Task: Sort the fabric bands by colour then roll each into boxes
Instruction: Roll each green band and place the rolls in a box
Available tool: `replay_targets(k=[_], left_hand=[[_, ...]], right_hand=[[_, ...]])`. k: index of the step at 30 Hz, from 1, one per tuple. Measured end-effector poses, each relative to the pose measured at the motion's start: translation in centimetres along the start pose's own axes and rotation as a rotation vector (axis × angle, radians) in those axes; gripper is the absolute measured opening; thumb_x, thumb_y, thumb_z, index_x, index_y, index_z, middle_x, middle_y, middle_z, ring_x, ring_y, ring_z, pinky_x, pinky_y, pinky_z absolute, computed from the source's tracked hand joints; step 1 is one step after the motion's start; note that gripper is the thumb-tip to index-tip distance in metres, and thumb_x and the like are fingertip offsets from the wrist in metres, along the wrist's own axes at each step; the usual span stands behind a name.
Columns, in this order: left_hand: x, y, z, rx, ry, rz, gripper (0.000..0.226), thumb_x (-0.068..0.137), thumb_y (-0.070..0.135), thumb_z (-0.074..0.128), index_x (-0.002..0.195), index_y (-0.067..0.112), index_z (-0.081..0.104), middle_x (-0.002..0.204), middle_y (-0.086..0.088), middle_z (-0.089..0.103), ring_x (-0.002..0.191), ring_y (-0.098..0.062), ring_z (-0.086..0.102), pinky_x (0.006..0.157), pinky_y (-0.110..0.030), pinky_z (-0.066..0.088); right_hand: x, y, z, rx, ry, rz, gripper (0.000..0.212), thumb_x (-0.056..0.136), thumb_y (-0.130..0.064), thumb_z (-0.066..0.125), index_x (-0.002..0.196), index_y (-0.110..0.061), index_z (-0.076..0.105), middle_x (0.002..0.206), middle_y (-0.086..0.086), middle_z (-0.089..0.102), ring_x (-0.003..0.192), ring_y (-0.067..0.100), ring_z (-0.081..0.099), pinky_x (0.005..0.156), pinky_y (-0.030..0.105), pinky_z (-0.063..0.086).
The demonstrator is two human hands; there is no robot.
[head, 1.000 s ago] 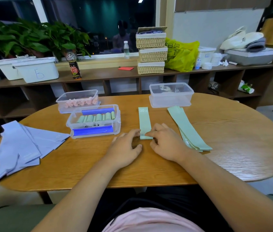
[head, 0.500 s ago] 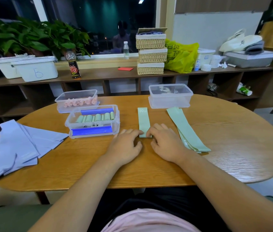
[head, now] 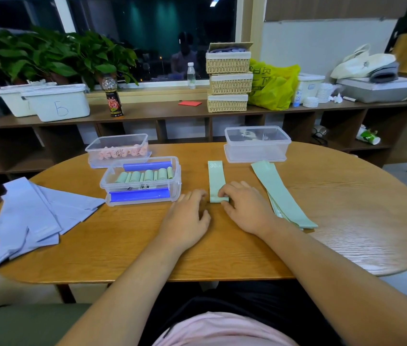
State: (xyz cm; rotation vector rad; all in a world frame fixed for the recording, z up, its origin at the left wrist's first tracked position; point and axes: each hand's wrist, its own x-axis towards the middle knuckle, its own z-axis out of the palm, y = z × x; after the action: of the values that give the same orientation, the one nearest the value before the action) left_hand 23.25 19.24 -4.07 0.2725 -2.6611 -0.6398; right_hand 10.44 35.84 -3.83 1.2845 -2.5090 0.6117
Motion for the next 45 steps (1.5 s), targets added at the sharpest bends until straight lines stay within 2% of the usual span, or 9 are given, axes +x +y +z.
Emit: replay_targets(k=[6, 14, 20, 23, 26, 28, 31, 39, 45], left_hand=[[-0.1, -0.3, 0.2, -0.026, 0.027, 0.065, 0.034, 0.095, 0.023, 0.06, 0.128, 0.033, 0.058, 0.121, 0.017, 0.061, 0.117, -0.007, 0.053, 0.102, -0.037, 0.049], [-0.5, -0.1, -0.1, -0.06, 0.019, 0.21, 0.03, 0.09, 0.013, 0.06, 0.111, 0.035, 0.063, 0.107, 0.022, 0.056, 0.106, -0.006, 0.053, 0.091, -0.036, 0.05], [-0.7, 0.2, -0.1, 0.029, -0.074, 0.244, 0.036, 0.095, 0.02, 0.055, 0.125, 0.039, 0.061, 0.121, 0.024, 0.058, 0.116, -0.003, 0.048, 0.096, -0.038, 0.051], [-0.6, 0.2, 0.1, 0.045, -0.081, 0.222, 0.036, 0.096, 0.024, 0.054, 0.129, 0.039, 0.059, 0.124, 0.024, 0.057, 0.118, -0.002, 0.047, 0.098, -0.038, 0.051], [-0.7, 0.1, 0.0, 0.043, -0.083, 0.21, 0.036, 0.098, 0.027, 0.055, 0.132, 0.039, 0.059, 0.126, 0.023, 0.057, 0.119, -0.002, 0.046, 0.1, -0.037, 0.049], [-0.7, 0.1, 0.1, 0.048, -0.088, 0.204, 0.037, 0.099, 0.03, 0.055, 0.135, 0.039, 0.058, 0.128, 0.022, 0.057, 0.121, -0.002, 0.045, 0.101, -0.035, 0.048], [-0.6, 0.1, 0.2, 0.05, -0.093, 0.192, 0.041, 0.1, 0.035, 0.055, 0.141, 0.039, 0.056, 0.133, 0.02, 0.057, 0.125, -0.003, 0.044, 0.104, -0.034, 0.046], [-0.4, -0.2, 0.4, -0.01, -0.077, 0.095, 0.052, 0.097, 0.04, 0.058, 0.147, 0.039, 0.044, 0.134, 0.016, 0.059, 0.128, -0.007, 0.048, 0.109, -0.039, 0.047], [-0.5, 0.3, 0.4, 0.083, -0.068, 0.22, 0.046, 0.103, 0.037, 0.053, 0.148, 0.039, 0.047, 0.148, 0.02, 0.047, 0.139, -0.005, 0.037, 0.117, -0.036, 0.039]], right_hand=[[-2.4, 0.0, -0.9, 0.111, 0.002, -0.051, 0.01, 0.091, -0.04, 0.061, 0.101, -0.04, 0.061, 0.092, -0.02, 0.056, 0.092, 0.003, 0.045, 0.081, 0.034, 0.044], [-3.9, -0.1, -1.4, 0.179, 0.003, -0.039, 0.009, 0.094, -0.04, 0.063, 0.102, -0.039, 0.066, 0.092, -0.023, 0.056, 0.098, 0.005, 0.048, 0.087, 0.037, 0.049], [-3.7, 0.0, -1.2, 0.123, -0.027, 0.004, 0.027, 0.103, -0.044, 0.054, 0.123, -0.036, 0.071, 0.105, -0.021, 0.057, 0.107, 0.006, 0.047, 0.094, 0.038, 0.049], [-3.8, 0.1, -1.4, 0.177, -0.006, 0.037, 0.033, 0.105, -0.027, 0.052, 0.134, -0.032, 0.068, 0.117, -0.017, 0.06, 0.115, 0.008, 0.048, 0.099, 0.033, 0.046], [-4.0, 0.1, -1.9, 0.22, 0.046, 0.043, 0.036, 0.096, -0.005, 0.054, 0.119, -0.03, 0.067, 0.114, -0.018, 0.059, 0.113, 0.007, 0.049, 0.096, 0.031, 0.047], [-4.1, 0.0, -2.0, 0.218, 0.042, 0.03, 0.036, 0.093, 0.0, 0.055, 0.107, -0.03, 0.068, 0.107, -0.019, 0.06, 0.108, 0.007, 0.049, 0.093, 0.033, 0.049], [-4.0, 0.0, -1.8, 0.199, 0.027, 0.014, 0.034, 0.093, -0.002, 0.057, 0.109, -0.029, 0.07, 0.106, -0.019, 0.062, 0.107, 0.009, 0.05, 0.093, 0.032, 0.048], [-3.8, 0.1, -1.7, 0.201, -0.015, 0.085, 0.041, 0.097, -0.014, 0.061, 0.135, -0.031, 0.065, 0.126, -0.017, 0.064, 0.121, 0.006, 0.046, 0.098, 0.026, 0.042], [-3.8, 0.1, -1.7, 0.163, -0.035, 0.101, 0.048, 0.098, -0.02, 0.06, 0.145, -0.032, 0.06, 0.138, -0.014, 0.063, 0.131, 0.01, 0.045, 0.11, 0.037, 0.044]])
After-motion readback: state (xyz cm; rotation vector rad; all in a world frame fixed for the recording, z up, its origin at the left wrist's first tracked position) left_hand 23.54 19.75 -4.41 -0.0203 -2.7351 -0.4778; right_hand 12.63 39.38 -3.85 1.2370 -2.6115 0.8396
